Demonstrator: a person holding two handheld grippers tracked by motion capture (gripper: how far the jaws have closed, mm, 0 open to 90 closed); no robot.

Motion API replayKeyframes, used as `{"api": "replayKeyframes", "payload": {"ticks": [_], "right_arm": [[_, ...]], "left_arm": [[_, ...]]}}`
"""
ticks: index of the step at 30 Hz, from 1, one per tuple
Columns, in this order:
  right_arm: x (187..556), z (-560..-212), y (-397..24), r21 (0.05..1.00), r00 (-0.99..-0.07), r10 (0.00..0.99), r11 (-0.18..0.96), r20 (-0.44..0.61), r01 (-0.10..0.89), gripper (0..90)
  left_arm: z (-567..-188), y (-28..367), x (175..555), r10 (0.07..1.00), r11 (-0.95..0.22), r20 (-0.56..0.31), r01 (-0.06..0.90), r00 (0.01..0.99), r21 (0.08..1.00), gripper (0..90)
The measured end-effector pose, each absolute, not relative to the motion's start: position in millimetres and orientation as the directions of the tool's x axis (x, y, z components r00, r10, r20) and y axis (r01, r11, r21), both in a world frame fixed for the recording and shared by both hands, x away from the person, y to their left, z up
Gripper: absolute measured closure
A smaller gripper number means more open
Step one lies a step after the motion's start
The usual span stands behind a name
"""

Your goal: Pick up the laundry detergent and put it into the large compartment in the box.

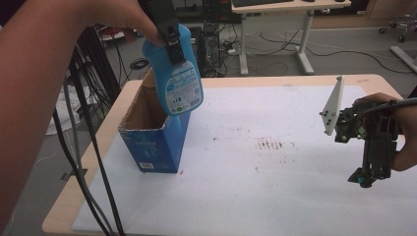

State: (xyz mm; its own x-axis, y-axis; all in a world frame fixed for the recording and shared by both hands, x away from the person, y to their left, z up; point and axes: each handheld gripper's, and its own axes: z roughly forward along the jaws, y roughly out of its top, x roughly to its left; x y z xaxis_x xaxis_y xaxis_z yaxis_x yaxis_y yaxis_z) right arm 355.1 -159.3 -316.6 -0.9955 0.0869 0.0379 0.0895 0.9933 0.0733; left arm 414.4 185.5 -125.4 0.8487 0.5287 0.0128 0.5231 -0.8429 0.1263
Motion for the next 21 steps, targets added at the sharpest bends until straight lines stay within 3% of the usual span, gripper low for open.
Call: {"api": "replayKeyframes", "payload": {"ticks": [21], "right_arm": [[361.0, -318.0, -150.1, 0.071, -0.997, 0.067, 0.995, 0.042, 0.070, 1.4]], "left_arm": [[-124.5, 241.6, 430.1, 0.712, -0.697, -0.008, 0.708, 0.702, 0.113, 38.7]]}}
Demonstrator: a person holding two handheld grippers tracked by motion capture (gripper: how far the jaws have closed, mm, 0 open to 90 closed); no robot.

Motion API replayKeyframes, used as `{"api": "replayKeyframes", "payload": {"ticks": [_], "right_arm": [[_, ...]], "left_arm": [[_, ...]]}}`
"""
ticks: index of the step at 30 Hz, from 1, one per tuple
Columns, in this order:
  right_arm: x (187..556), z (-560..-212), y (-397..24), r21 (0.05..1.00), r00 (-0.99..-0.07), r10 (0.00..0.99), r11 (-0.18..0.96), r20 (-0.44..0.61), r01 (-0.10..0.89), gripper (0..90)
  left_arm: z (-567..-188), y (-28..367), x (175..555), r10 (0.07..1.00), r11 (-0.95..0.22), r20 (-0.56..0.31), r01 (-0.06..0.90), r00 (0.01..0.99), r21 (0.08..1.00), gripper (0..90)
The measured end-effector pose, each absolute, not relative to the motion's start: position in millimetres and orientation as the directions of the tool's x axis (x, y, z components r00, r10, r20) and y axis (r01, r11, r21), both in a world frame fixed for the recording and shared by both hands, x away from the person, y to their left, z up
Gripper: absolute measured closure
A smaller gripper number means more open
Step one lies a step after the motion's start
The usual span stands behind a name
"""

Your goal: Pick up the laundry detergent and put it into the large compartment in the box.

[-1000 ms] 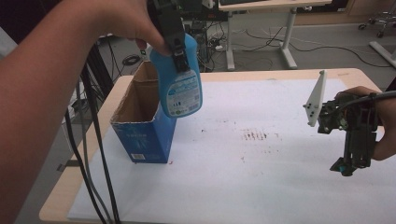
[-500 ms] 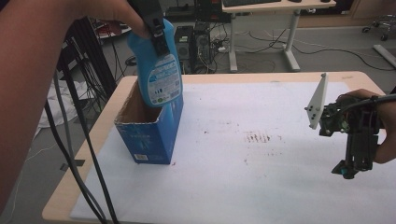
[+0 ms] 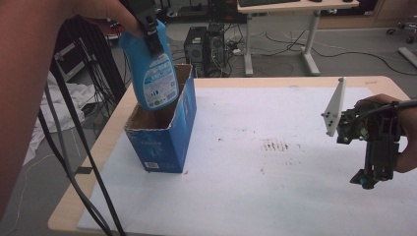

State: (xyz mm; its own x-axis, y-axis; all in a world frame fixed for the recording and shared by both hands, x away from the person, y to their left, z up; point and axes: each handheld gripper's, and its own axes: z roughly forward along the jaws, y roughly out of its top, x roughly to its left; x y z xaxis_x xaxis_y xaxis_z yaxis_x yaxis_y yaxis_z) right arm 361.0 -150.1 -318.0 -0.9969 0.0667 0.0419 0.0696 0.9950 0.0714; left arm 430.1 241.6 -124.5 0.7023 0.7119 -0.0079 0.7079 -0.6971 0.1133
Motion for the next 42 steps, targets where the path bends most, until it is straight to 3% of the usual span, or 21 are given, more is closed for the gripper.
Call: {"api": "replayKeyframes", "payload": {"ticks": [12, 33, 42], "right_arm": [[362.0, -318.4, -150.5, 0.070, -0.997, 0.070, 0.995, 0.040, 0.073, 1.4], [361.8, -320.3, -148.9, 0.070, -0.997, 0.072, 0.995, 0.035, 0.074, 1.4], [363.1, -322.6, -150.2, 0.073, -0.997, 0.067, 0.995, 0.042, 0.070, 1.4]], "left_arm": [[-150.0, 255.8, 438.1, 0.767, -0.637, -0.027, 0.765, 0.641, 0.096, 38.7], [-223.8, 256.7, 443.8, 0.748, -0.657, -0.068, 0.751, 0.660, 0.066, 38.8], [-259.9, 252.9, 446.4, 0.712, -0.700, -0.076, 0.714, 0.698, 0.014, 38.8]]}}
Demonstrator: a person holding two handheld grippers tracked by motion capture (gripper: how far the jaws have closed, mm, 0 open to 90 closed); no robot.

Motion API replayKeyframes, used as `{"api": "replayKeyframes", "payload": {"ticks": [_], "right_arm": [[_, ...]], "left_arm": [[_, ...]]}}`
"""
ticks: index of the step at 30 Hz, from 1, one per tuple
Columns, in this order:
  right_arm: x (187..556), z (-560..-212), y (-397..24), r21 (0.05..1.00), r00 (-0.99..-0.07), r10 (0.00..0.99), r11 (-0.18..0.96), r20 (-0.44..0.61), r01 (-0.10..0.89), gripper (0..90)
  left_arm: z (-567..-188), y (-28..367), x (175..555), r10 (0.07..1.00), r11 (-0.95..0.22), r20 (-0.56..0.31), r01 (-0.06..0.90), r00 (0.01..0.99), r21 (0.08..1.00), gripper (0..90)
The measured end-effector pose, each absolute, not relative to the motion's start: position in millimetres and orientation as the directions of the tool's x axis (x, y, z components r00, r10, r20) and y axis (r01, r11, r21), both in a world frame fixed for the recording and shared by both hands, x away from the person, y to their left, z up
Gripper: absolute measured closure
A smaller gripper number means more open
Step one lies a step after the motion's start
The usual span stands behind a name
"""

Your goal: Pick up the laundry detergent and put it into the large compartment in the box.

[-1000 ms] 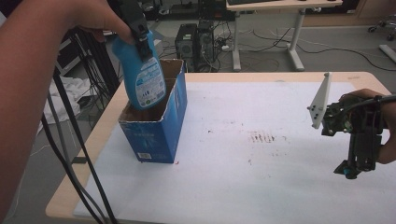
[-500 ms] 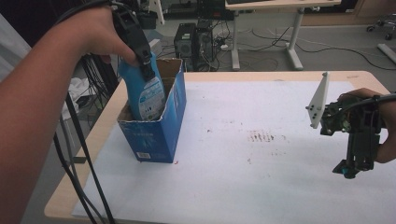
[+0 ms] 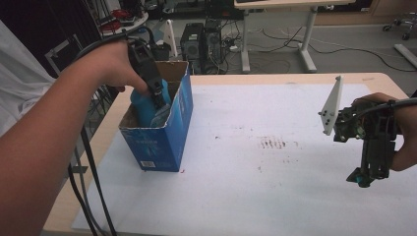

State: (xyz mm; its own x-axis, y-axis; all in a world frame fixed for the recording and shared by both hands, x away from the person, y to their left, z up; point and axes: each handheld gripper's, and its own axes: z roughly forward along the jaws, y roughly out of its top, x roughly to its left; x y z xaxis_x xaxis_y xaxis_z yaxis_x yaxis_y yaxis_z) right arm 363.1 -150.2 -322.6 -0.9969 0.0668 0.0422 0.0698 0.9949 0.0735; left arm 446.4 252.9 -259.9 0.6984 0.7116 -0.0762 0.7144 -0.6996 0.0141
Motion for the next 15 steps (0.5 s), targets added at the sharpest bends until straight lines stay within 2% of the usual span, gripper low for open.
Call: {"api": "replayKeyframes", "payload": {"ticks": [15], "right_arm": [[363.2, -324.7, -148.0, 0.074, -0.997, 0.064, 0.995, 0.044, 0.067, 1.4]], "left_arm": [[-292.7, 255.9, 445.6, 0.684, -0.727, -0.078, 0.686, 0.725, -0.003, 38.7]]}}
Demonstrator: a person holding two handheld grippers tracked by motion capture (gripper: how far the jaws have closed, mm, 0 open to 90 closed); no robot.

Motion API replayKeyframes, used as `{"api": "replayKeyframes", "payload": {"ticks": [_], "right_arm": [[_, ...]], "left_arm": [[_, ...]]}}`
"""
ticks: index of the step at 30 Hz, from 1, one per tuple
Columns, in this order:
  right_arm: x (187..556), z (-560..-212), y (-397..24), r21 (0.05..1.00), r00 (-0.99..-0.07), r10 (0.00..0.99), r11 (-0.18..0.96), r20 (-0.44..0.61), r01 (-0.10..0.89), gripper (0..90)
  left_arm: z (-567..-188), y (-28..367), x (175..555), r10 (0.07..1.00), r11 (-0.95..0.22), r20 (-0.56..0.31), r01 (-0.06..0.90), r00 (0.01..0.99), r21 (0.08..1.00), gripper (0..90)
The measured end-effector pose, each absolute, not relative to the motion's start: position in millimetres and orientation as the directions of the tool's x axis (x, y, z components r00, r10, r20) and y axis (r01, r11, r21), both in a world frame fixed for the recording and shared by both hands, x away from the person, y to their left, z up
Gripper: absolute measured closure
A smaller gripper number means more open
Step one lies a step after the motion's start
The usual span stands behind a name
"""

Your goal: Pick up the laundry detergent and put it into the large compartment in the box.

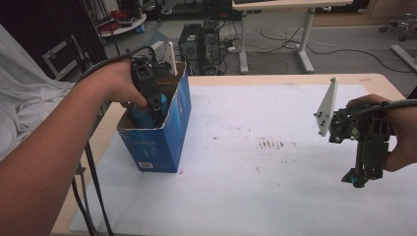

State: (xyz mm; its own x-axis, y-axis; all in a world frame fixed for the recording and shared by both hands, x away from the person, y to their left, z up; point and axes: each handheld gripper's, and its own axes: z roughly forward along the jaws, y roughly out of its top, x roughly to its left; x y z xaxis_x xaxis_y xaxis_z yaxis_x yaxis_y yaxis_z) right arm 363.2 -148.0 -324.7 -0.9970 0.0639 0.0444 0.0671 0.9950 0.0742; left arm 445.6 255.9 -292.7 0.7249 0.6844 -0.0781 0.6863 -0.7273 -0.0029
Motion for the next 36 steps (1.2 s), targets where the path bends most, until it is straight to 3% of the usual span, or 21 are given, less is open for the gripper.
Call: {"api": "replayKeyframes", "payload": {"ticks": [16, 20, 36], "right_arm": [[361.5, -323.3, -146.1, 0.073, -0.997, 0.071, 0.995, 0.042, 0.074, 1.4], [361.6, -322.4, -145.9, 0.074, -0.997, 0.065, 0.995, 0.040, 0.068, 1.4], [362.2, -322.1, -147.3, 0.077, -0.997, 0.068, 0.994, 0.037, 0.071, 1.4]], "left_arm": [[-293.4, 253.4, 441.9, 0.654, -0.755, -0.054, 0.655, 0.754, 0.005, 38.0], [-292.3, 253.4, 441.7, 0.654, -0.755, -0.042, 0.655, 0.755, 0.011, 28.3], [-275.5, 256.5, 438.3, 0.648, -0.760, -0.045, 0.650, 0.760, 0.024, 26.0]]}}
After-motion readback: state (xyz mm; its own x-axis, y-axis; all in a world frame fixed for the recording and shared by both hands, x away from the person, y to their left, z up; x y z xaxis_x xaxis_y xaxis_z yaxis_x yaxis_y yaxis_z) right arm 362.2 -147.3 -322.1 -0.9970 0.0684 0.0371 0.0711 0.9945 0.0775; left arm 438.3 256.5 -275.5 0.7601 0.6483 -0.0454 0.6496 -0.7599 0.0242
